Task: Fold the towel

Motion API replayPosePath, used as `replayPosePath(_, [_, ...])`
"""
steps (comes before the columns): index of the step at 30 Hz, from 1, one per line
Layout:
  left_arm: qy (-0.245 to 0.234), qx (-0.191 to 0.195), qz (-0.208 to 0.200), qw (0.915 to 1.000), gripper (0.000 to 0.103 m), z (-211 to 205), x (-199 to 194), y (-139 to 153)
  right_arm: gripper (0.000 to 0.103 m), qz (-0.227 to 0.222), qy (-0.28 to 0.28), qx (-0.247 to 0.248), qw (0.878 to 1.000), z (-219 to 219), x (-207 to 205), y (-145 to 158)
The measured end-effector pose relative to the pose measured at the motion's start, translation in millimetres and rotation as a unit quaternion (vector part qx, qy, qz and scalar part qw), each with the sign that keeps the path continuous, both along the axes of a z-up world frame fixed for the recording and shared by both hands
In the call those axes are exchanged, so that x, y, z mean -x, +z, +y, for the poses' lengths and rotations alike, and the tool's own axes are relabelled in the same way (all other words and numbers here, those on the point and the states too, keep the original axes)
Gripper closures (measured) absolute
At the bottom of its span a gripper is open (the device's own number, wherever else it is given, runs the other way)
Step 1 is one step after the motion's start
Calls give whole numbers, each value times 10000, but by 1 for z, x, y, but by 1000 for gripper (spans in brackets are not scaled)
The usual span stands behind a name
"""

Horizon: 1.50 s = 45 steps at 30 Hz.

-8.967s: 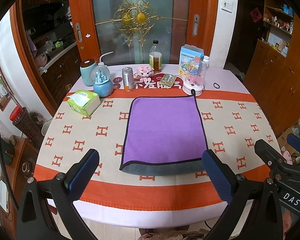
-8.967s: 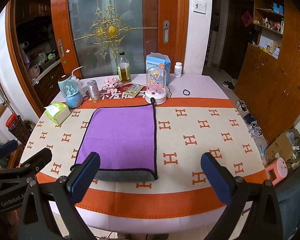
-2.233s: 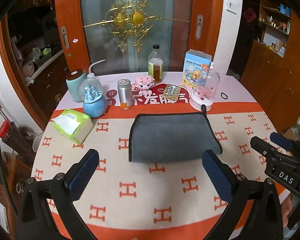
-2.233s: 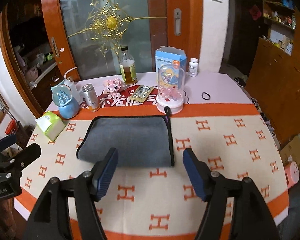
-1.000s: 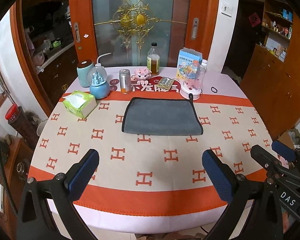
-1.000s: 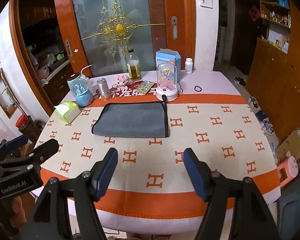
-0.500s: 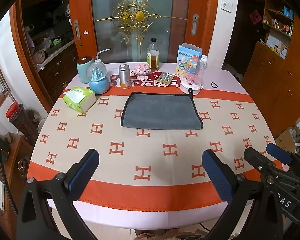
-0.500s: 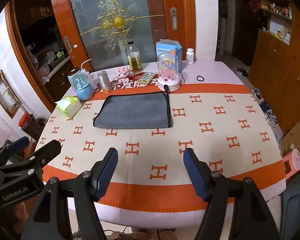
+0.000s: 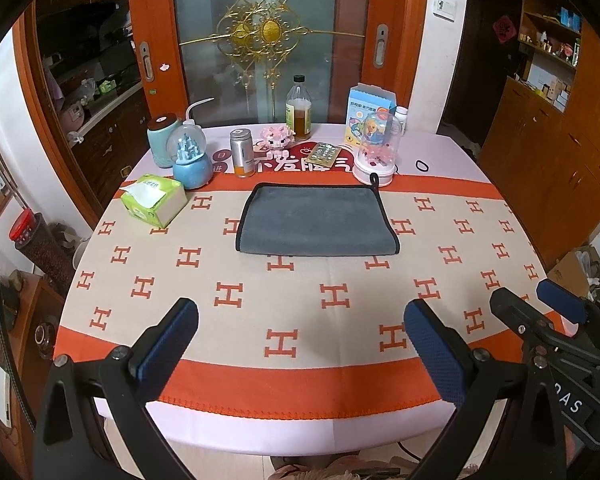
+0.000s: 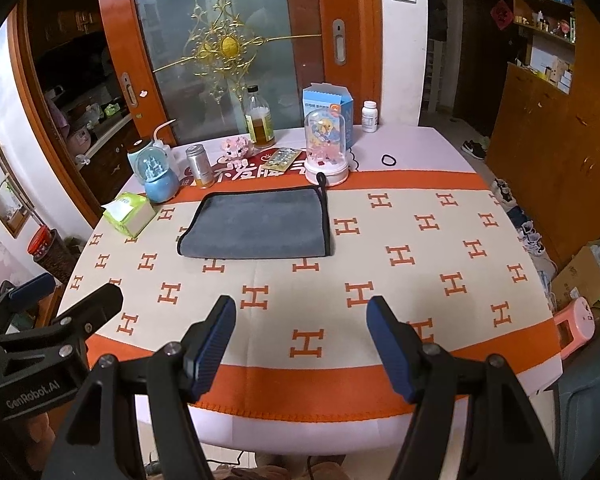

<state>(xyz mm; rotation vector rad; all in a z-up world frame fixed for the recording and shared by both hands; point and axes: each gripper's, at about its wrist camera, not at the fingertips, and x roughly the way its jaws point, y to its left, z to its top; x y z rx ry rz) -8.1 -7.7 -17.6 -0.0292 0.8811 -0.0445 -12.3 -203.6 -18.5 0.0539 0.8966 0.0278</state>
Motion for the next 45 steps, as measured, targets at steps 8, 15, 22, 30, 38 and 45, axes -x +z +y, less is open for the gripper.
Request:
replayPosePath(8, [6, -13, 20, 10000, 1, -1, 1, 0, 35, 3, -9, 10, 10000, 0, 1, 1])
replayPosePath(15, [17, -15, 34, 10000, 1, 3, 6, -1, 35, -2, -1, 15, 10000, 1, 1, 1])
replayPosePath(22, [15, -39, 60, 10000, 1, 5, 8, -3, 35, -48, 50, 66, 10000, -2, 5, 4])
replayPosePath(30, [54, -77, 111, 9999, 1, 7, 12, -4, 35, -69, 91, 75, 9999, -1, 4, 6])
replayPosePath(38, [63, -89, 114, 9999, 1, 6, 10, -3, 35, -88, 170, 79, 9998, 2, 5, 7])
replayPosePath(45, [93, -115, 111, 9998, 1, 8, 12, -3, 35, -115, 214, 76, 9997, 5, 6, 7])
